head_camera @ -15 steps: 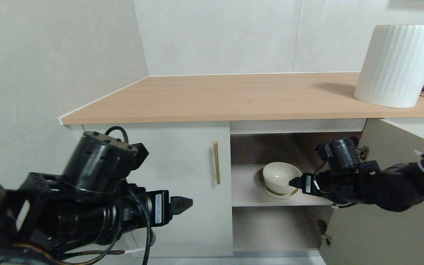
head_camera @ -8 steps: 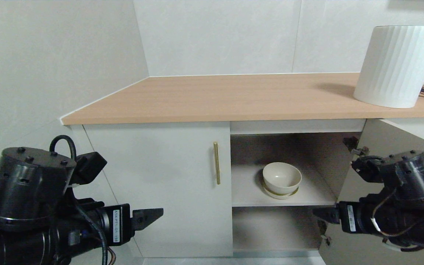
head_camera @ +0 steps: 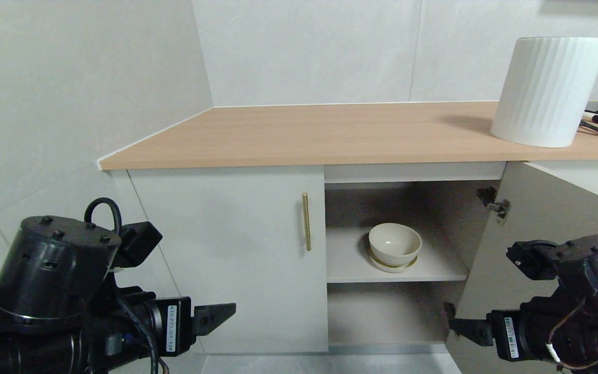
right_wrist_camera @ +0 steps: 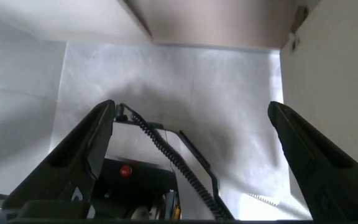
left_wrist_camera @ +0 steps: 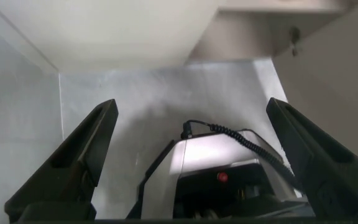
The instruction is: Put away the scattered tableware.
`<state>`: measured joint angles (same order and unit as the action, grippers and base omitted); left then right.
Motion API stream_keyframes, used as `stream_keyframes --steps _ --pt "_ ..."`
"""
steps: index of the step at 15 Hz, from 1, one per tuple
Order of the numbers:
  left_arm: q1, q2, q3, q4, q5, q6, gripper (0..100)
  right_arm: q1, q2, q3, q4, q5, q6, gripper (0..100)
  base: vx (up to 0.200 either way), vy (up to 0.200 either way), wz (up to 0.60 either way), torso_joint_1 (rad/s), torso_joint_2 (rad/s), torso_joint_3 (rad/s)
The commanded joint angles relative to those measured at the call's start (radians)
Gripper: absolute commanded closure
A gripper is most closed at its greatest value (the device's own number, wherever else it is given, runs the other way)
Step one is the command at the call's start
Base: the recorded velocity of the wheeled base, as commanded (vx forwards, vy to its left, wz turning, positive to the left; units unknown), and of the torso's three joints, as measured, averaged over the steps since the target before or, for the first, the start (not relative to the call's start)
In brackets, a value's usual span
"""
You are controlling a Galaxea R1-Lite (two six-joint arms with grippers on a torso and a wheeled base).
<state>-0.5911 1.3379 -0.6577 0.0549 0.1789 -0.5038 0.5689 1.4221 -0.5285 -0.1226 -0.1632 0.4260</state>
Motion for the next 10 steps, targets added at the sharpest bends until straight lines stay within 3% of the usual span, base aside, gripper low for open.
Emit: stream_keyframes --steps 1,10 --pt "-0.001 0.01 0.001 0.0 0.001 -0.001 0 0.0 0.0 0.002 0.0 -0.002 -0.001 0 -0.2 0.0 0.0 0.002 0.0 -0.002" --pt "-0.003 0.012 0.003 0.002 -0.001 -0.001 0 0.0 0.004 0.005 0.001 -0.006 -0.001 0 -0.2 0.0 0.0 0.003 0.0 0.006"
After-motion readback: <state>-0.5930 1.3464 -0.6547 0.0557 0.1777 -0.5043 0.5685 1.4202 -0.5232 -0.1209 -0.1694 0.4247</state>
